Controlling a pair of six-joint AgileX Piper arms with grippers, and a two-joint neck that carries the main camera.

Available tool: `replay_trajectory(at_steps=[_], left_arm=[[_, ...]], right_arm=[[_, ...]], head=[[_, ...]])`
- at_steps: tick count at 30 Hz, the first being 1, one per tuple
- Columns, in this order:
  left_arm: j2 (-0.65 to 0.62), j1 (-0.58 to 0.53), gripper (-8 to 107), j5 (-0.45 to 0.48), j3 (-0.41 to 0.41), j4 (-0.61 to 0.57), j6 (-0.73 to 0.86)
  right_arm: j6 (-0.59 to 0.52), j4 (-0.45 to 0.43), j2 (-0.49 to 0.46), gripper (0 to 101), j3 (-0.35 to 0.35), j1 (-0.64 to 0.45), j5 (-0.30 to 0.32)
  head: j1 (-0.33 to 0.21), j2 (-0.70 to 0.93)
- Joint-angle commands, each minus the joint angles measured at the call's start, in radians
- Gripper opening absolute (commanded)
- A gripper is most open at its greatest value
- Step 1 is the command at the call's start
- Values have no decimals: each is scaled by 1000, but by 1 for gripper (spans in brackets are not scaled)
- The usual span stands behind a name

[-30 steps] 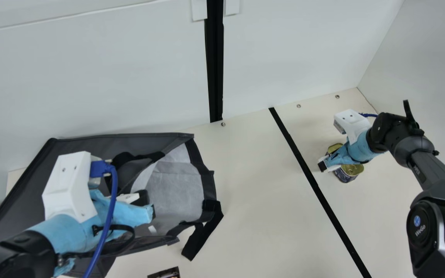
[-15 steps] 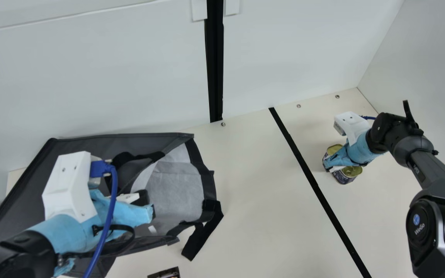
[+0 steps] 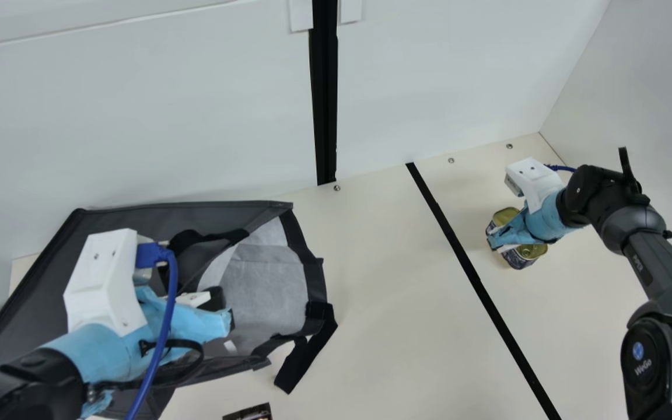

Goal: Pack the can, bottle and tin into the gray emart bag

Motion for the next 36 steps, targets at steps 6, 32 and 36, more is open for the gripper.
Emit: replay_trajectory(at_steps=[6,32,36], left_arm=[[0,0,10,0,0,0,0],[0,0,10,0,0,0,0],[0,0,10,0,0,0,0]], right_arm=[[3,2,-53,0,29,23,-1],[41,-9,-176,0,107,147,11],[48,-11,-187,0,110,165,15]], head=[[-23,-1],[-23,-1],[-23,-1]])
